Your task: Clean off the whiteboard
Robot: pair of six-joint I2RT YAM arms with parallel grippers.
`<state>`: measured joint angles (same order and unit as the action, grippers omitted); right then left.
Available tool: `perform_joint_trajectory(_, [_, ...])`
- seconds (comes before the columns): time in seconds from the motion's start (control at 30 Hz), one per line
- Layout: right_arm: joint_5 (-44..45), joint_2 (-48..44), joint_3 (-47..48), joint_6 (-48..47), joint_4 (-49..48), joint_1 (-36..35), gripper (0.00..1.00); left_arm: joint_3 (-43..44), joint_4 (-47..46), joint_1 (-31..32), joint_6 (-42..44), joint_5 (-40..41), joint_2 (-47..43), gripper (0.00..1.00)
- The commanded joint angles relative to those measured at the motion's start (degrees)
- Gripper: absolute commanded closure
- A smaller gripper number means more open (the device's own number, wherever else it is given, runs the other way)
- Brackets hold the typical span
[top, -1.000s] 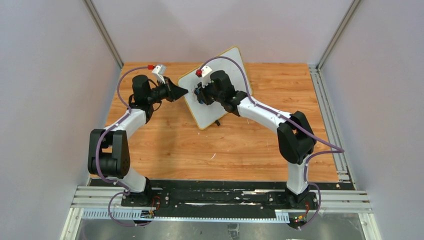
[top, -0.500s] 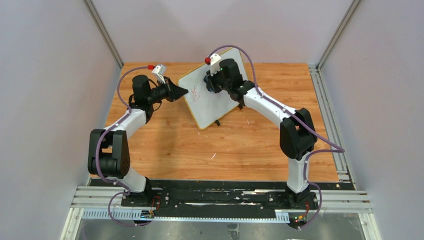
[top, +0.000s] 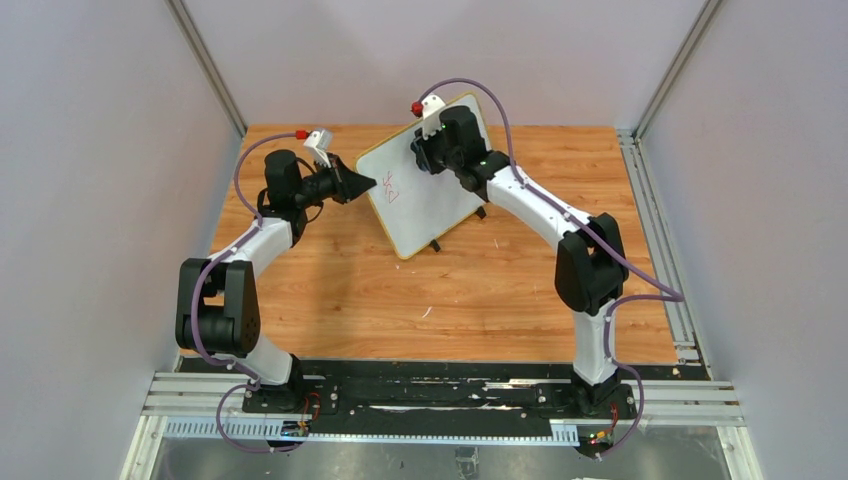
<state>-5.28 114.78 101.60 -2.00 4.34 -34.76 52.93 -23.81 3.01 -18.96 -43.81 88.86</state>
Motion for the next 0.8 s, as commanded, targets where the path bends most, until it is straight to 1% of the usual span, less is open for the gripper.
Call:
perform_joint_trajectory(0.0, [-1.25,1.08,-1.48,0.55,-2.07,-5.02,0.99,-1.43,5.08,0.42,12.27,2.32,0.86,1.00])
perform_joint_trajectory(0.43, [-0.64,-3.89,-10.06,2.59,-6.47,-11.77,0.99,-1.33,5.18,0.51,12.37,2.29,0.72,1.00])
perform_joint_trajectory(0.77, [2.18,-5.59,-17.32,2.88,-8.38,-12.48,1.00,-1.36,5.18,0.51,12.63,2.45,0.50,1.00])
